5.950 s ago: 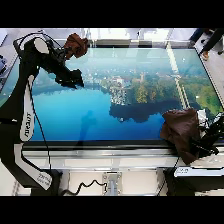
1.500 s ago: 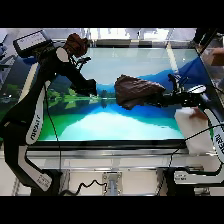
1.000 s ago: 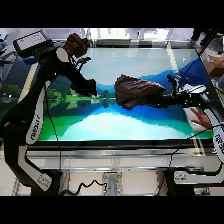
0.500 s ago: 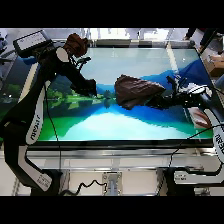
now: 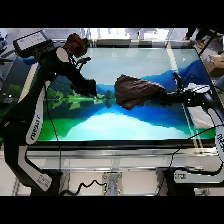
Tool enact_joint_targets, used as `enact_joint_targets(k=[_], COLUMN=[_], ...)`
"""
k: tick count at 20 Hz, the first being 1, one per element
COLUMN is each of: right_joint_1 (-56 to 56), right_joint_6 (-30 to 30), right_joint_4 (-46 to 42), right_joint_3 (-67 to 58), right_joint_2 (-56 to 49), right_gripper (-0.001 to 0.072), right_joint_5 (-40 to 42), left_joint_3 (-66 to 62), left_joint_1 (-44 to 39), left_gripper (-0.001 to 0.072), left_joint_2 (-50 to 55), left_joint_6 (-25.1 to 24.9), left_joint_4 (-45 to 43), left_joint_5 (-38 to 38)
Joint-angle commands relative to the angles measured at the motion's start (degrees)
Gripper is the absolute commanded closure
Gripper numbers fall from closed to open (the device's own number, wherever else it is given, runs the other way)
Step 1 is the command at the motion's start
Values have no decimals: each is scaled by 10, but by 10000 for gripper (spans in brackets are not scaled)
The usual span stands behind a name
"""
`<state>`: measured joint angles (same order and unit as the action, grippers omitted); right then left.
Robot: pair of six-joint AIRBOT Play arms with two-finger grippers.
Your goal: Fold the shirts.
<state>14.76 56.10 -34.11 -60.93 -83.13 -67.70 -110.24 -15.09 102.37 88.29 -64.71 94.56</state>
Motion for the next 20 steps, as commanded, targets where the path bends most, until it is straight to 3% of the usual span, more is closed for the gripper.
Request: enact_joint_targets(k=[1, 3, 20], right_joint_1=[41, 64, 81], right_joint_6=[-2, -2, -2], right_joint_4=[109, 145, 118], right_joint_3=[-10, -10, -10], right_joint_2=[0, 0, 0], right_gripper=[368, 368, 370], right_joint_5=[17, 19, 16], left_joint_3=[0, 0, 0], left_joint_1=[0, 0, 0], left_gripper=[209, 209, 209], left_joint_2=[0, 0, 0], left_joint_6=[-3, -3, -3], left_joint_4=[-15, -32, -61], left_joint_5=[-6, -7, -20])
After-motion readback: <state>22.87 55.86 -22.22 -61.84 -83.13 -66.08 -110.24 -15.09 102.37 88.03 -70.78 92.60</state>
